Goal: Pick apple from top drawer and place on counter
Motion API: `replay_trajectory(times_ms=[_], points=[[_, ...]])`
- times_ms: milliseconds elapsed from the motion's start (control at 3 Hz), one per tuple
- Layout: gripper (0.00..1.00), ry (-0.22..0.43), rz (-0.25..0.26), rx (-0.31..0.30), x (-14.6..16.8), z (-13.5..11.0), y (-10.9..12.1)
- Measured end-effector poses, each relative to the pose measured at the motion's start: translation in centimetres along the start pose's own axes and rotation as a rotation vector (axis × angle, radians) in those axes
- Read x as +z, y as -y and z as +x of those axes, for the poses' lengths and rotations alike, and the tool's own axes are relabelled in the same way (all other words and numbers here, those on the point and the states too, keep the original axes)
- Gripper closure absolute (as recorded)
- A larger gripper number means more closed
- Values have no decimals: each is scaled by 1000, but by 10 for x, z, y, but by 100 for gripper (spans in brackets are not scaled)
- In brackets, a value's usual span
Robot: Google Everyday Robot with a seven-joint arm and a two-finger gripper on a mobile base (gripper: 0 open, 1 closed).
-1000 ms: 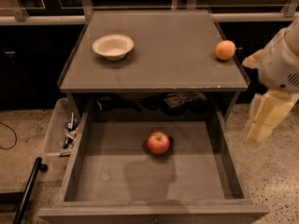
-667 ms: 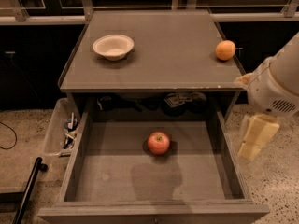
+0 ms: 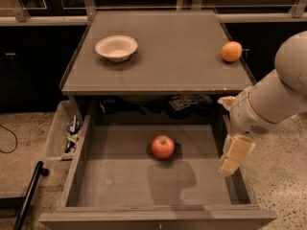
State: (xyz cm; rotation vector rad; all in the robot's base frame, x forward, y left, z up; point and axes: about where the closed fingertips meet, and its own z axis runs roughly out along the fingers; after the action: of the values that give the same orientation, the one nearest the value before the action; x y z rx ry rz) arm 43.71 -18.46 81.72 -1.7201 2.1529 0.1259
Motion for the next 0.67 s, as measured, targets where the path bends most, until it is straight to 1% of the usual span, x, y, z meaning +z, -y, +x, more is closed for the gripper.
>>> replay_trajectory(times_ms=[333,667], points=[[0,-4,13,-6,-2,0,-4],[0,71,18,22,21,1,5]])
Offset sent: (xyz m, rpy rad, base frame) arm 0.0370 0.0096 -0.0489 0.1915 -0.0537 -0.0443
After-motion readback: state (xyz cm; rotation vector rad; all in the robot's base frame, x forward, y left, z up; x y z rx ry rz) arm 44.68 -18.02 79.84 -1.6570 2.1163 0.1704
